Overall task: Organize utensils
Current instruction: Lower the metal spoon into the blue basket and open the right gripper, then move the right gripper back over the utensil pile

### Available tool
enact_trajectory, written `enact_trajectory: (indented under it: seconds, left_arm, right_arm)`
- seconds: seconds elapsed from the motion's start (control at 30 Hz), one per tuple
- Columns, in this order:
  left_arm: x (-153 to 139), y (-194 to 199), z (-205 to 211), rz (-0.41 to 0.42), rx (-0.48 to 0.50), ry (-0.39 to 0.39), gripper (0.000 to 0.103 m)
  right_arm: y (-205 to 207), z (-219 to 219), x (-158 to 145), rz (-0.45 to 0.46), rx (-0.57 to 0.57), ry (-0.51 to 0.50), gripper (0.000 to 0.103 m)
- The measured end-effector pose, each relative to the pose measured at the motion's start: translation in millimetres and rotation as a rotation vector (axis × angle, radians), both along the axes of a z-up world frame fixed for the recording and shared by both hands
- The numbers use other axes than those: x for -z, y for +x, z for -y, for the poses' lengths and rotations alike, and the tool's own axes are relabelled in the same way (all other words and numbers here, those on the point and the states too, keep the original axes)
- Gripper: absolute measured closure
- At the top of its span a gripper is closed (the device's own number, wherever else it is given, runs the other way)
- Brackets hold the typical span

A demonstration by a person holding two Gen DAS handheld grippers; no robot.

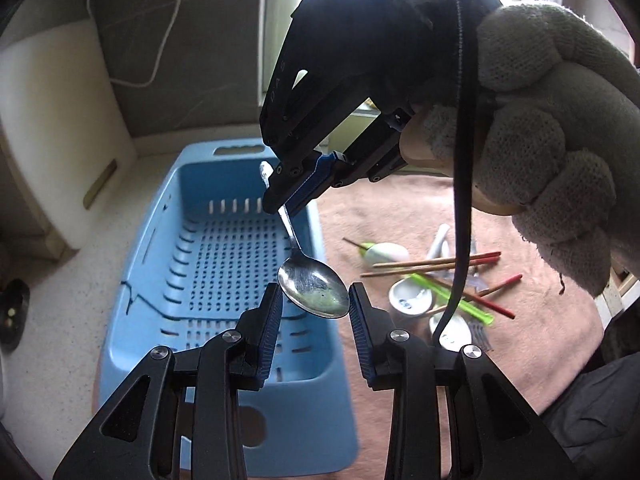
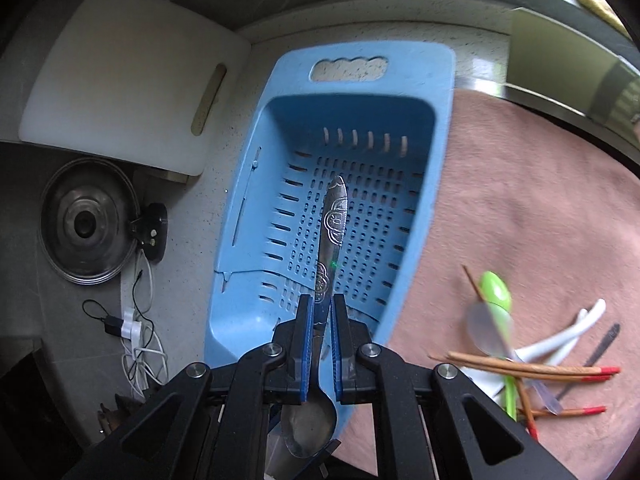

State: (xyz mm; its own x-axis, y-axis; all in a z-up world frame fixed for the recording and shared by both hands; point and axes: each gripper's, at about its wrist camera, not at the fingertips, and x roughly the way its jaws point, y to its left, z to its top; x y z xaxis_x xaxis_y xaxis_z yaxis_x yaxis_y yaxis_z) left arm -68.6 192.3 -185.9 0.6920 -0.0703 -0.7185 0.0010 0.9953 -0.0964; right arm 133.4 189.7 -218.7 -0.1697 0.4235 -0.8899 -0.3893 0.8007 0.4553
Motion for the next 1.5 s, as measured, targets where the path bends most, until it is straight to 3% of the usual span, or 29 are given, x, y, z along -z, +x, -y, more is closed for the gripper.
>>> enact_trajectory:
  seconds: [0.4,0.53,0.73,1.17,1.2,1.3,1.5]
  left_arm:
    - [24,9,-23,-0.088,-0.022,-0.018,0.07]
    - [22,4,-24,-0.091,-0.036,-0.014,0.064]
    - [13,-9,-20,-0.069,-0.058,-0.008,0.064]
    - [-16,-35,1,-0.016,-0.114,0.028,0.064]
    - [-18,-35,6,-0.014,-0.112,0.031,0.064]
    - [-21,-34,19,-0.006,-0.103,0.032,0.064]
    - [-21,-28,54,-0.012,-0.058,0.025,0.064]
  right_arm:
    - [4,-24,26,0.014,-0.034,-0.03,0.092]
    - [1,-21,23,0.044,-0.06,-0.019,0.074]
    - [-6,-5,4,0.104,-0.095,0.018,0.07]
    - [-11,108,-55,0.302,-0.088,0.115,0.062]
    - [-10,119,-58,0.318,-0.076,0.115,0.058]
    - [-9,149,-63,0.358,-0.059,0.106,0.033]
    - [-4,210,-52,0.323,-0.001,0.068,0.032]
